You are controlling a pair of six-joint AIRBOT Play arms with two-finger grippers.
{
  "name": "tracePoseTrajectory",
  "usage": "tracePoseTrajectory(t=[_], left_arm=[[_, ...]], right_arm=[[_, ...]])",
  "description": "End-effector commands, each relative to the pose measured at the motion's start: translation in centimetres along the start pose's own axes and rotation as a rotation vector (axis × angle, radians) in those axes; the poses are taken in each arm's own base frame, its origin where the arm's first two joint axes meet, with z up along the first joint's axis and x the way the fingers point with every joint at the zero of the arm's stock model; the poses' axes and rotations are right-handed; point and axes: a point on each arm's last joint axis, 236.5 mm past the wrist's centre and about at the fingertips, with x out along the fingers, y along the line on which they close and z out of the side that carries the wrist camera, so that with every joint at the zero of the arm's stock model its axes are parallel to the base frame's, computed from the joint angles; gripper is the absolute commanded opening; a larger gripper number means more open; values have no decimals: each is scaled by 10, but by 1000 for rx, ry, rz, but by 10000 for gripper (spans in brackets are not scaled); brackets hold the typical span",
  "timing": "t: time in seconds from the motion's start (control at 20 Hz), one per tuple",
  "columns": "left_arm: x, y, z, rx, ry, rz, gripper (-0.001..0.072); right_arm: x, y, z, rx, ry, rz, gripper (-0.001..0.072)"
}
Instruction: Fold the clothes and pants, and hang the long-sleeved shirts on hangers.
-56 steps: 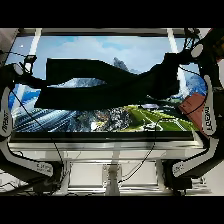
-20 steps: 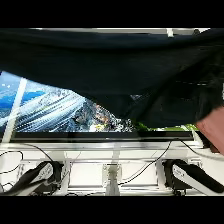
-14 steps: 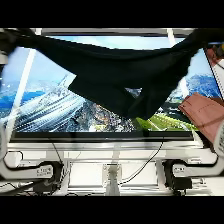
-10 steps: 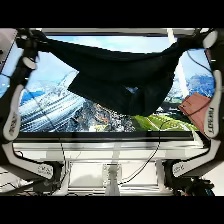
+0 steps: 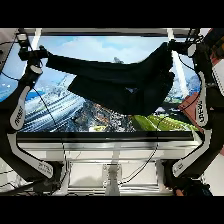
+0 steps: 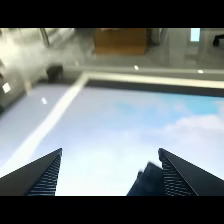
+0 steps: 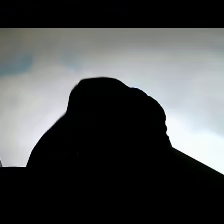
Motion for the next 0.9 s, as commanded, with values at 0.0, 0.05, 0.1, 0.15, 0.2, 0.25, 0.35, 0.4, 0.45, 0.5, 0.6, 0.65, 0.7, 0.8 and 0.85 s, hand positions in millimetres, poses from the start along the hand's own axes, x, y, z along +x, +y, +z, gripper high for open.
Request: tracePoseTrajectory(t=[0.0, 0.05, 0.1, 0.15, 0.2, 0.25, 0.35, 0.4, 0.45, 0.5, 0.6, 0.65, 0.7, 0.8, 0.85], left_arm=[[-7, -5, -43, -302, 234, -152, 710], [-15, -8, -49, -323, 298, -227, 674], [-25, -8, -52, -378, 354, -283, 560], [-36, -7, -53, -441, 409, -332, 540], [-50, -7, -53, -462, 463, -396, 541], [-67, -9, -55, -470, 520, -466, 540], [-102, -22, -64, -487, 645, -615, 540], [-118, -30, -73, -479, 709, -677, 541], [-130, -40, -81, -465, 761, -726, 541], [-139, -53, -86, -462, 796, -768, 541], [-151, -83, -99, -431, 855, -831, 541], [-156, -97, -109, -405, 892, -840, 540], [-161, -110, -123, -373, 938, -842, 541], [-175, -134, -155, -331, 1060, -826, 540], [-180, -143, -168, -324, 1104, -820, 541]], right_arm=[[-1, 4, -22, 27, 96, 15, 619], [-5, 1, -29, 15, 131, 3, 619], [-10, -7, -36, -3, 170, -21, 614], [-16, -17, -42, -14, 205, -47, 608], [-22, -28, -47, -5, 241, -65, 598], [-30, -43, -53, 14, 278, -84, 581], [-45, -74, -64, 56, 345, -124, 581], [-53, -89, -72, 81, 383, -142, 581], [-60, -101, -79, 104, 418, -156, 580], [-67, -112, -88, 124, 458, -169, 580], [-77, -127, -101, 155, 520, -188, 581], [-81, -133, -106, 166, 541, -195, 581], [-84, -136, -110, 173, 557, -199, 581], [-86, -136, -112, 173, 570, -200, 581], [-86, -135, -112, 174, 570, -198, 581]])
